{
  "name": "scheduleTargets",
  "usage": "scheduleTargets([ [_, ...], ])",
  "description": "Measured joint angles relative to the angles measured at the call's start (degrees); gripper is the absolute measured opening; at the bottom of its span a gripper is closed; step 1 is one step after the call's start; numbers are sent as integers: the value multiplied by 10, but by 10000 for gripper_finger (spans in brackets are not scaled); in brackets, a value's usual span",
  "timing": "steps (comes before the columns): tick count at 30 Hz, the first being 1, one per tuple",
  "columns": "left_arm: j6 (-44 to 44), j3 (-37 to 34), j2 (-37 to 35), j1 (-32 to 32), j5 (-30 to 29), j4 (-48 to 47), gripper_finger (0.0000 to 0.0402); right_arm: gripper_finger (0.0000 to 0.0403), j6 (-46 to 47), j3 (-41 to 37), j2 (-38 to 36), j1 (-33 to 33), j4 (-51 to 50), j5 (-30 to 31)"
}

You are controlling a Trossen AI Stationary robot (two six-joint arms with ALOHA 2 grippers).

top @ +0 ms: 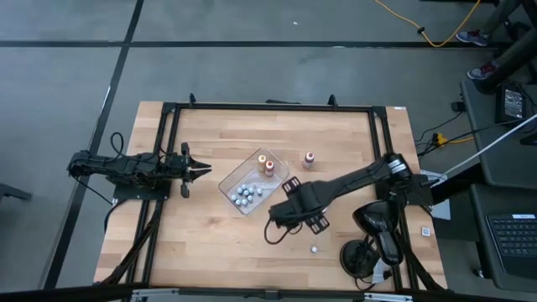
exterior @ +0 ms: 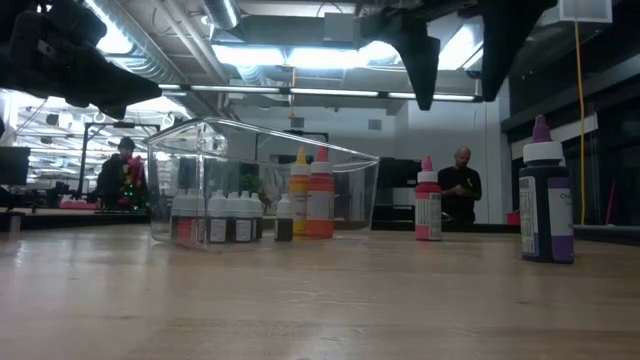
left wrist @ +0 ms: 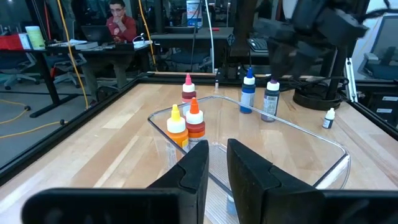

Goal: Pick & Place food coloring
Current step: Put the small black food coloring bottle into the transparent bin

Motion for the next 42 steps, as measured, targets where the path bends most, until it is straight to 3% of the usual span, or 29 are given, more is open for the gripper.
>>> scheduleTargets([
  [3, 0, 0, 0, 0, 0, 0, 52, 287, -28, -32, -23, -10, 27, -9],
  [10, 0, 0, 0, 0, 0, 0, 56, 287, -93, -51, -32, -10, 71, -121],
  [17, 0, 0, 0, 0, 0, 0, 58, 287, -181, -55, -23, -9, 123, -119],
  [29, 0, 0, 0, 0, 0, 0, 52, 287, -399, -173, -24, 13, 181, -130],
  [42, 0, 0, 0, 0, 0, 0, 52, 287, -420, -200, -24, 53, 234, -151],
])
